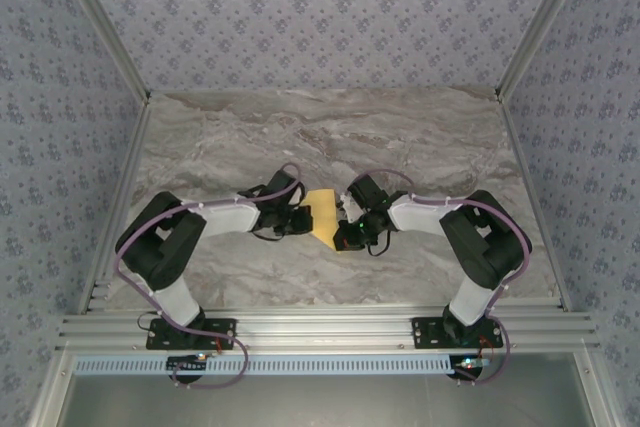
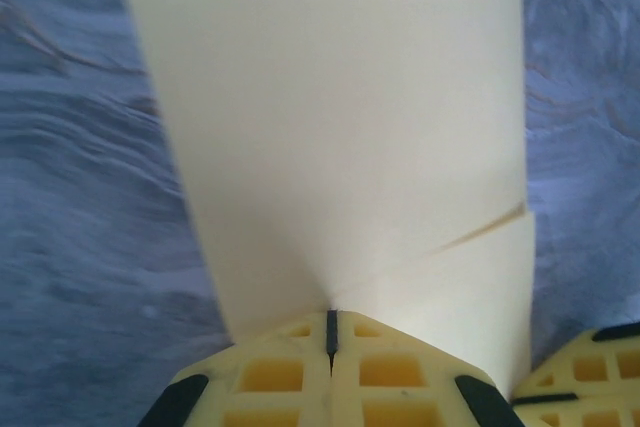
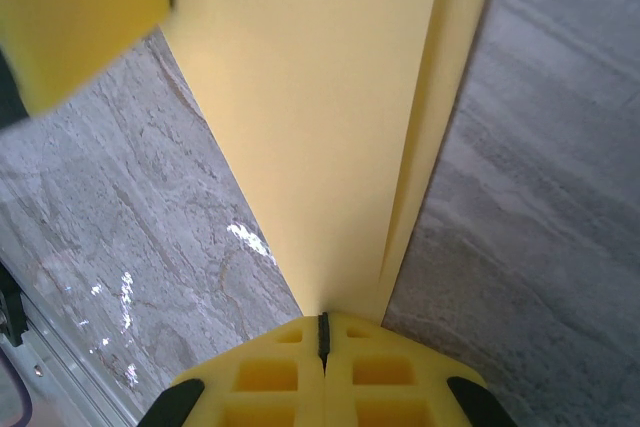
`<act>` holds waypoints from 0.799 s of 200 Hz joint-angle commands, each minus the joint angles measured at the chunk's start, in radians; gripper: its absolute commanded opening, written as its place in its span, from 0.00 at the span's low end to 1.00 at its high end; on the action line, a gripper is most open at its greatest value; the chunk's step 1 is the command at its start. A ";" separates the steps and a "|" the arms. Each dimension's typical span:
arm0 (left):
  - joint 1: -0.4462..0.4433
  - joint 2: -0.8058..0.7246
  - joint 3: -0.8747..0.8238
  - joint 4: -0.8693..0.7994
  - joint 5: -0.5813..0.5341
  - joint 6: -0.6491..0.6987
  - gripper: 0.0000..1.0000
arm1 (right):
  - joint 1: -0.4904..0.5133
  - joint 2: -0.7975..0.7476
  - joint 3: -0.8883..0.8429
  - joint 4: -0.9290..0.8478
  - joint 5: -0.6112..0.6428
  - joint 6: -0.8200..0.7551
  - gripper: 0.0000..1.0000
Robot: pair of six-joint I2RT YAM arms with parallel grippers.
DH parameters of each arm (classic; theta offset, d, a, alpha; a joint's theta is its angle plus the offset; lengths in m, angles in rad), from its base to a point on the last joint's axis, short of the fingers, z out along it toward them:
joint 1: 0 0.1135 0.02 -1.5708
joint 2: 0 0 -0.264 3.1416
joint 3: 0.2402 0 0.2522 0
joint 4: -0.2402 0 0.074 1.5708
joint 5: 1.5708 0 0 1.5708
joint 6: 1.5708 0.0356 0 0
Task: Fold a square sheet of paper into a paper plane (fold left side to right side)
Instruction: Third fold the triangle at the center of the table.
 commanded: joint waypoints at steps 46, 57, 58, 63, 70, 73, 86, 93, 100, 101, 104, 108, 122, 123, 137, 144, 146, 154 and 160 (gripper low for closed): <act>0.083 0.023 0.019 -0.103 -0.126 0.067 0.02 | 0.009 0.044 -0.074 -0.120 0.132 -0.015 0.00; 0.087 0.014 0.022 -0.110 -0.125 0.071 0.02 | 0.010 0.036 -0.074 -0.115 0.128 -0.016 0.00; 0.089 0.013 0.023 -0.111 -0.124 0.072 0.02 | 0.010 0.035 -0.073 -0.115 0.127 -0.016 0.00; 0.092 0.008 0.024 -0.115 -0.123 0.073 0.02 | 0.010 0.032 -0.072 -0.111 0.123 -0.016 0.00; 0.096 -0.002 0.026 -0.119 -0.117 0.075 0.03 | 0.009 0.027 -0.072 -0.101 0.116 -0.018 0.00; 0.097 -0.007 0.028 -0.120 -0.115 0.074 0.04 | 0.010 0.023 -0.072 -0.095 0.111 -0.017 0.00; 0.102 -0.035 0.030 -0.128 -0.105 0.075 0.06 | 0.011 0.007 -0.069 -0.068 0.087 -0.014 0.00; 0.102 -0.054 0.028 -0.130 -0.100 0.072 0.08 | 0.012 -0.005 -0.068 -0.050 0.073 -0.014 0.00; 0.103 -0.077 0.024 -0.128 -0.093 0.066 0.10 | 0.012 -0.022 -0.068 -0.031 0.063 -0.012 0.01; 0.102 -0.081 0.022 -0.127 -0.091 0.064 0.10 | 0.012 -0.026 -0.068 -0.028 0.061 -0.011 0.01; 0.103 -0.092 0.017 -0.124 -0.087 0.060 0.12 | 0.012 -0.034 -0.067 -0.021 0.057 -0.011 0.02; 0.103 -0.108 0.009 -0.119 -0.081 0.053 0.13 | 0.012 -0.046 -0.067 -0.012 0.053 -0.012 0.04; 0.102 -0.165 -0.026 -0.086 -0.059 0.016 0.19 | 0.009 -0.092 -0.066 0.018 0.051 -0.014 0.14; 0.103 -0.170 -0.030 -0.083 -0.055 0.013 0.20 | 0.010 -0.094 -0.066 0.019 0.051 -0.015 0.15; 0.103 -0.224 -0.075 -0.039 -0.023 -0.044 0.26 | -0.001 -0.140 -0.068 0.044 0.068 -0.031 0.23; 0.101 -0.247 -0.101 -0.006 0.000 -0.073 0.28 | -0.007 -0.158 -0.068 0.052 0.080 -0.045 0.26; 0.101 -0.252 -0.108 0.006 0.006 -0.083 0.29 | -0.008 -0.162 -0.068 0.054 0.084 -0.049 0.27; 0.098 -0.273 -0.136 0.052 0.033 -0.119 0.32 | -0.015 -0.180 -0.068 0.062 0.095 -0.066 0.31; 0.093 -0.286 -0.162 0.087 0.044 -0.149 0.35 | -0.021 -0.190 -0.067 0.068 0.099 -0.076 0.35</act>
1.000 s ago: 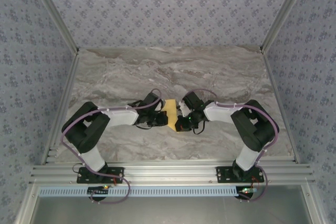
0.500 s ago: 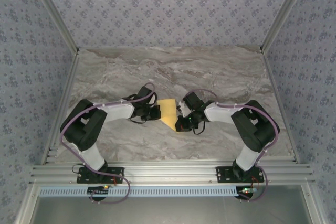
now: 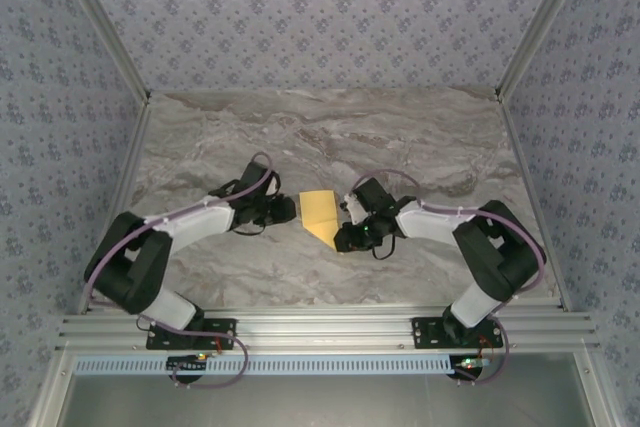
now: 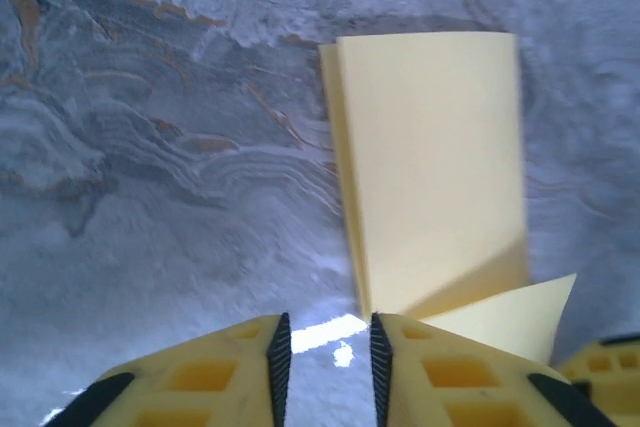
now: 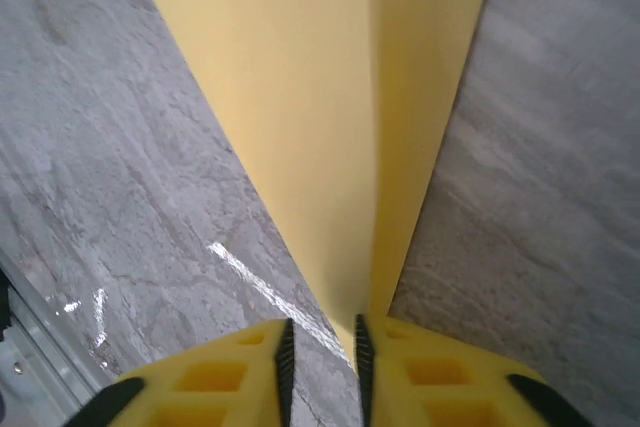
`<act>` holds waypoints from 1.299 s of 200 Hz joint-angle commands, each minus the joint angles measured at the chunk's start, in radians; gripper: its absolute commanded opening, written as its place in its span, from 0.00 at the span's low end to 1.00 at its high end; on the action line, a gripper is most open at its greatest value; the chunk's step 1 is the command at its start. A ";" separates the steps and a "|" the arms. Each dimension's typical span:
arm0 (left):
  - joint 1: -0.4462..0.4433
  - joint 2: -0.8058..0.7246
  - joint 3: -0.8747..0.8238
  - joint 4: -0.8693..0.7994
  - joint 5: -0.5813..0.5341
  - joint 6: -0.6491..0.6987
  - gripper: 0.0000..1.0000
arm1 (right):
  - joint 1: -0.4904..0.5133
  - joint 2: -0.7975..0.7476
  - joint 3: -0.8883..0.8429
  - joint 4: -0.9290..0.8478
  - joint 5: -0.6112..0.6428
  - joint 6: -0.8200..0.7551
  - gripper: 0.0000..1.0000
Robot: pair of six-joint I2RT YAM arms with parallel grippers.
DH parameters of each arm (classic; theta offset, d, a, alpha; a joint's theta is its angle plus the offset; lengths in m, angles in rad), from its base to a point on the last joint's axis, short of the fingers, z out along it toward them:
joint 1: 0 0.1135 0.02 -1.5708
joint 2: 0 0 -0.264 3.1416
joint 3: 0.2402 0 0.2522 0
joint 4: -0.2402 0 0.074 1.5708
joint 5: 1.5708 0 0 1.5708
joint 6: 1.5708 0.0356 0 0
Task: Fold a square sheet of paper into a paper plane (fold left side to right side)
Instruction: Third fold the triangle at the center of the table, then fourth fold the wing at the center of the table.
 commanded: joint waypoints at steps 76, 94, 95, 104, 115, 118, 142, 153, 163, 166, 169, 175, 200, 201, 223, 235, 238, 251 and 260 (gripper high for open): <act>-0.055 0.006 -0.094 0.269 0.143 -0.242 0.51 | -0.058 0.034 0.105 0.069 0.009 -0.164 0.53; -0.061 0.020 -0.087 0.267 0.142 -0.245 0.52 | -0.062 0.077 0.136 0.066 -0.013 -0.178 0.51; -0.062 0.020 -0.087 0.267 0.141 -0.245 0.52 | -0.062 0.079 0.138 0.066 -0.013 -0.179 0.51; -0.063 0.026 -0.083 0.264 0.140 -0.245 0.53 | -0.063 0.098 0.150 0.059 -0.011 -0.183 0.49; -0.065 0.028 -0.082 0.263 0.137 -0.245 0.53 | -0.066 0.113 0.162 0.054 -0.004 -0.184 0.46; -0.067 0.028 -0.082 0.263 0.137 -0.245 0.53 | -0.069 0.117 0.163 0.053 -0.004 -0.183 0.46; -0.072 0.034 -0.077 0.264 0.138 -0.245 0.55 | -0.075 0.133 0.165 0.065 -0.009 -0.179 0.33; -0.076 0.039 -0.071 0.263 0.140 -0.245 0.56 | -0.079 0.135 0.168 0.060 -0.007 -0.180 0.24; -0.082 0.045 -0.066 0.262 0.140 -0.246 0.57 | -0.082 0.133 0.168 0.057 0.001 -0.180 0.16; -0.083 0.047 -0.064 0.263 0.140 -0.245 0.57 | -0.084 0.131 0.166 0.055 0.003 -0.180 0.15; -0.084 0.049 -0.063 0.263 0.141 -0.245 0.57 | -0.084 0.129 0.165 0.053 0.006 -0.180 0.13; -0.088 0.054 -0.058 0.265 0.141 -0.247 0.57 | -0.086 0.127 0.165 0.051 0.011 -0.180 0.12; -0.099 0.075 -0.037 0.257 0.139 -0.249 0.61 | -0.094 0.110 0.158 0.046 0.016 -0.180 0.11; -0.098 0.075 -0.035 0.256 0.138 -0.249 0.61 | -0.095 0.109 0.158 0.047 0.018 -0.180 0.11; -0.105 0.085 -0.019 0.251 0.134 -0.248 0.63 | -0.098 0.102 0.153 0.044 0.020 -0.179 0.11; -0.107 0.093 -0.008 0.250 0.137 -0.246 0.63 | -0.097 0.103 0.154 0.046 0.012 -0.179 0.11; -0.109 0.095 -0.005 0.248 0.139 -0.245 0.63 | -0.098 0.104 0.154 0.046 0.009 -0.179 0.11; -0.113 0.108 0.008 0.247 0.140 -0.244 0.62 | -0.098 0.110 0.153 0.046 0.006 -0.179 0.11; -0.116 0.118 0.017 0.244 0.140 -0.243 0.61 | -0.097 0.112 0.153 0.046 0.005 -0.179 0.11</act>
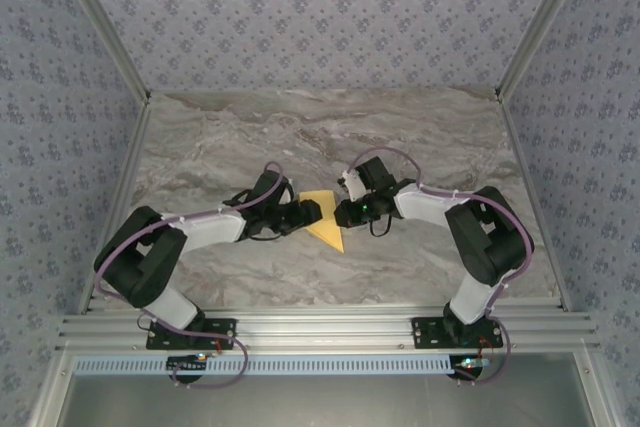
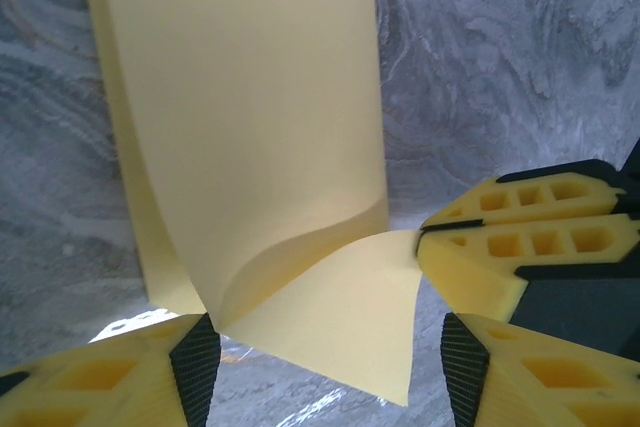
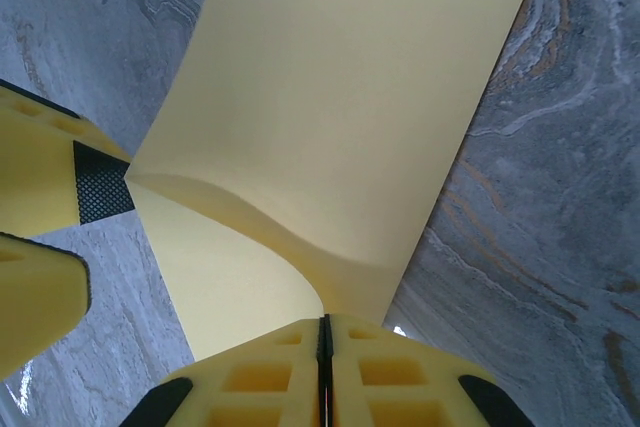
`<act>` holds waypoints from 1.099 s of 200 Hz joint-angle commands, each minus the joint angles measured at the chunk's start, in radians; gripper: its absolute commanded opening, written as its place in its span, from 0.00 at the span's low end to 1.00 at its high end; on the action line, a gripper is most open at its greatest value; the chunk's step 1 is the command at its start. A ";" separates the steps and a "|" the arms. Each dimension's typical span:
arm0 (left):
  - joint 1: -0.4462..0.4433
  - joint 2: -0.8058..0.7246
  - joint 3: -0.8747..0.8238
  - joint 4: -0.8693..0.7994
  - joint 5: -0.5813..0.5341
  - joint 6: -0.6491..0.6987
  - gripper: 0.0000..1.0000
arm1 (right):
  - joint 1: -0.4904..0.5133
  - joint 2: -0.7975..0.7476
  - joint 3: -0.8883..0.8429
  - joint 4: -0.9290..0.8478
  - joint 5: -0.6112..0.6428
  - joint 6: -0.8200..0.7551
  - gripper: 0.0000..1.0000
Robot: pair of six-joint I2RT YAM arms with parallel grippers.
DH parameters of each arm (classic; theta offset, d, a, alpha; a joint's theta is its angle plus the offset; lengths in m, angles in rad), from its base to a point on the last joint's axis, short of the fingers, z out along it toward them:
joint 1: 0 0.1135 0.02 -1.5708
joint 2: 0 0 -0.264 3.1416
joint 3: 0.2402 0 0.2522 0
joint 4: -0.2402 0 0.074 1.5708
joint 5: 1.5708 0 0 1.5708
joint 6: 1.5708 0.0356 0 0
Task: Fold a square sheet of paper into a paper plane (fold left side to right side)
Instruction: Fourth fold the wing at the center of the table.
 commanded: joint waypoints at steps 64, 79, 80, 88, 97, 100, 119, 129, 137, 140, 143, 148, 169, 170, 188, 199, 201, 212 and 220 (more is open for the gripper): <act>-0.022 0.041 0.059 -0.024 -0.014 0.001 0.62 | -0.012 -0.013 0.010 -0.028 -0.003 -0.014 0.11; -0.022 0.042 0.060 -0.026 -0.015 0.001 0.60 | -0.012 -0.011 0.008 -0.028 -0.006 -0.015 0.11; -0.022 0.042 0.060 -0.026 -0.015 0.000 0.60 | -0.012 -0.011 0.009 -0.028 -0.007 -0.015 0.11; -0.022 0.047 0.061 -0.023 -0.014 -0.002 0.58 | -0.012 -0.013 0.008 -0.026 -0.008 -0.016 0.12; -0.024 0.052 0.061 -0.021 -0.013 -0.006 0.54 | -0.012 -0.017 0.005 -0.025 -0.010 -0.015 0.13; -0.024 0.053 0.061 -0.021 -0.013 -0.008 0.53 | -0.012 -0.020 0.004 -0.023 -0.010 -0.015 0.14; -0.024 0.058 0.065 -0.010 -0.009 -0.022 0.44 | -0.012 -0.053 -0.010 -0.010 0.003 -0.017 0.21; -0.025 0.056 0.065 0.003 -0.005 -0.031 0.42 | -0.013 -0.082 -0.023 -0.006 0.025 -0.024 0.27; -0.025 0.054 0.067 0.009 -0.003 -0.037 0.41 | -0.013 -0.108 -0.036 -0.005 0.049 -0.033 0.32; -0.026 0.054 0.067 0.008 -0.002 -0.038 0.41 | -0.012 -0.117 -0.041 -0.007 0.058 -0.037 0.34; -0.026 0.052 0.068 0.008 -0.001 -0.040 0.41 | -0.012 -0.129 -0.046 -0.007 0.068 -0.040 0.35; -0.026 0.051 0.069 0.009 -0.001 -0.043 0.41 | -0.010 -0.146 -0.055 -0.010 0.083 -0.047 0.39; -0.027 0.047 0.077 0.008 0.005 -0.054 0.41 | 0.002 -0.231 -0.099 -0.012 0.156 -0.074 0.50; -0.026 0.048 0.078 0.008 0.005 -0.055 0.42 | 0.004 -0.235 -0.102 -0.012 0.159 -0.075 0.50; -0.028 0.048 0.080 0.009 0.009 -0.069 0.42 | 0.037 -0.297 -0.145 0.000 0.199 -0.097 0.54; -0.028 0.047 0.085 0.006 0.010 -0.076 0.42 | 0.066 -0.321 -0.176 0.026 0.210 -0.103 0.54; -0.028 0.047 0.085 0.006 0.009 -0.078 0.42 | 0.072 -0.324 -0.181 0.031 0.212 -0.103 0.54; -0.029 0.047 0.089 0.003 0.008 -0.084 0.42 | 0.112 -0.331 -0.207 0.063 0.234 -0.103 0.53; -0.028 0.048 0.091 0.002 0.009 -0.091 0.42 | 0.143 -0.329 -0.223 0.088 0.257 -0.101 0.53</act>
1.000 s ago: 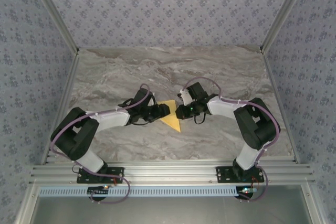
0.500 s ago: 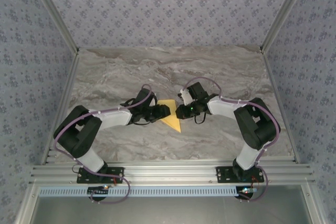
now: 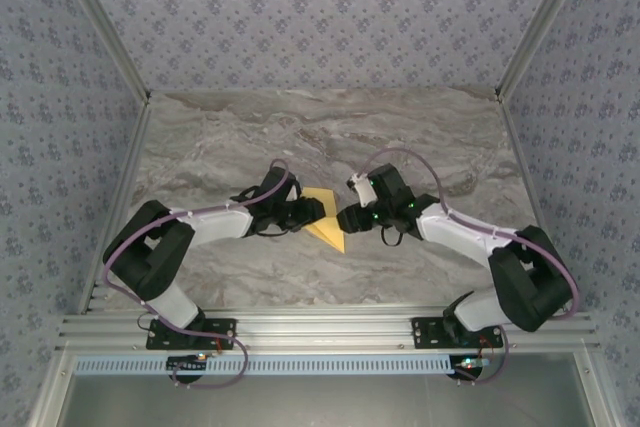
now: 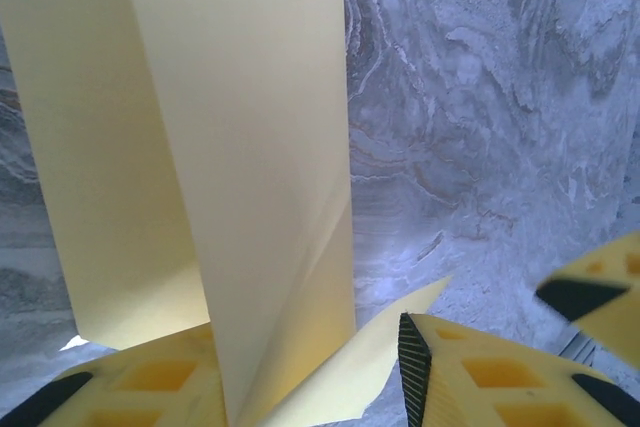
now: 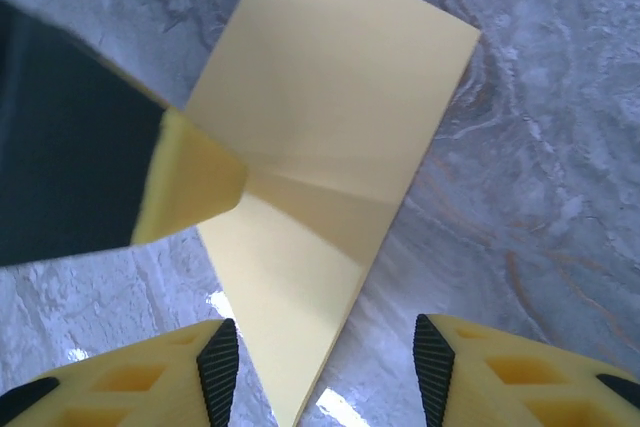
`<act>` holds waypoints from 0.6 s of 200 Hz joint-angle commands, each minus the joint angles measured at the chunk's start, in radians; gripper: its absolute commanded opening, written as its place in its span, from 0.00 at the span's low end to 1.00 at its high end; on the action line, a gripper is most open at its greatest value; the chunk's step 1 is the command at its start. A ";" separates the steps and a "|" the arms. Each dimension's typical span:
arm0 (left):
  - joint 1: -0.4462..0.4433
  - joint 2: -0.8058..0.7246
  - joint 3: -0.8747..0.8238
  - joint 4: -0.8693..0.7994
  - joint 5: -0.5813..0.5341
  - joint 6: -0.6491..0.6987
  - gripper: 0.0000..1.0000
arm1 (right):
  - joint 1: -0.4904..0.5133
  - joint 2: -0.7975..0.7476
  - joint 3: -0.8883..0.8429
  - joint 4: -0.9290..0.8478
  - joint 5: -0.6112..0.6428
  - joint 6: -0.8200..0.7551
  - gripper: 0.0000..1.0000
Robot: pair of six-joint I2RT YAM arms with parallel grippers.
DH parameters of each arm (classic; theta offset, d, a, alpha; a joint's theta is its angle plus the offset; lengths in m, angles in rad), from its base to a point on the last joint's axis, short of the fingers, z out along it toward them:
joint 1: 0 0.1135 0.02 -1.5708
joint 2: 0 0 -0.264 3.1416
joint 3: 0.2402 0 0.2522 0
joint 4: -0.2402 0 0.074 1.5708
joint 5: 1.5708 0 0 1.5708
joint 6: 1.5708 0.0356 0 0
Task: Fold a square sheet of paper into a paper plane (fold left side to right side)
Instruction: Fourth fold the wing at the center of the table.
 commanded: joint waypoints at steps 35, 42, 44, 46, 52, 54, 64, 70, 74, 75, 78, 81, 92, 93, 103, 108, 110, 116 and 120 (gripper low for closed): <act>-0.007 0.007 0.057 -0.010 0.009 -0.044 0.40 | 0.167 0.019 -0.089 0.155 0.164 -0.030 0.54; -0.007 0.009 0.061 -0.012 0.009 -0.047 0.39 | 0.176 0.029 -0.084 0.161 0.178 -0.033 0.54; -0.006 0.009 0.062 -0.012 0.009 -0.048 0.38 | 0.180 0.032 -0.082 0.161 0.182 -0.034 0.54; -0.007 0.009 0.063 -0.012 0.010 -0.048 0.38 | 0.182 0.037 -0.081 0.161 0.183 -0.034 0.54; -0.008 0.011 0.066 -0.016 0.009 -0.048 0.38 | 0.186 0.046 -0.076 0.161 0.188 -0.037 0.54; -0.008 0.012 0.068 -0.017 0.010 -0.048 0.38 | 0.188 0.050 -0.074 0.161 0.188 -0.037 0.54; -0.006 0.012 0.068 -0.021 0.010 -0.049 0.38 | 0.193 0.067 -0.066 0.161 0.190 -0.040 0.54; -0.007 0.012 0.070 -0.024 0.010 -0.050 0.38 | 0.197 0.076 -0.063 0.161 0.191 -0.042 0.54; -0.007 0.012 0.070 -0.024 0.010 -0.050 0.38 | 0.198 0.082 -0.059 0.160 0.192 -0.042 0.54; -0.006 0.012 0.070 -0.024 0.010 -0.050 0.38 | 0.199 0.083 -0.058 0.160 0.193 -0.043 0.54; -0.007 0.012 0.072 -0.024 0.010 -0.050 0.38 | 0.200 0.088 -0.057 0.160 0.195 -0.044 0.53; -0.006 0.013 0.072 -0.024 0.010 -0.050 0.38 | 0.201 0.092 -0.056 0.159 0.196 -0.044 0.54; -0.007 0.014 0.074 -0.024 0.013 -0.052 0.38 | 0.206 0.108 -0.048 0.159 0.201 -0.045 0.53; -0.006 0.014 0.074 -0.025 0.013 -0.053 0.38 | 0.205 0.109 -0.048 0.159 0.201 -0.045 0.53; -0.006 0.017 0.077 -0.026 0.015 -0.052 0.38 | 0.209 0.120 -0.042 0.161 0.206 -0.045 0.53; -0.007 0.019 0.079 -0.028 0.018 -0.053 0.38 | 0.208 0.125 -0.041 0.161 0.206 -0.045 0.53; -0.007 0.020 0.080 -0.029 0.019 -0.053 0.38 | 0.208 0.126 -0.040 0.161 0.207 -0.045 0.53; -0.007 0.023 0.082 -0.030 0.021 -0.053 0.38 | 0.210 0.131 -0.036 0.163 0.209 -0.045 0.53; -0.008 0.025 0.085 -0.030 0.022 -0.051 0.38 | 0.211 0.134 -0.035 0.162 0.212 -0.045 0.53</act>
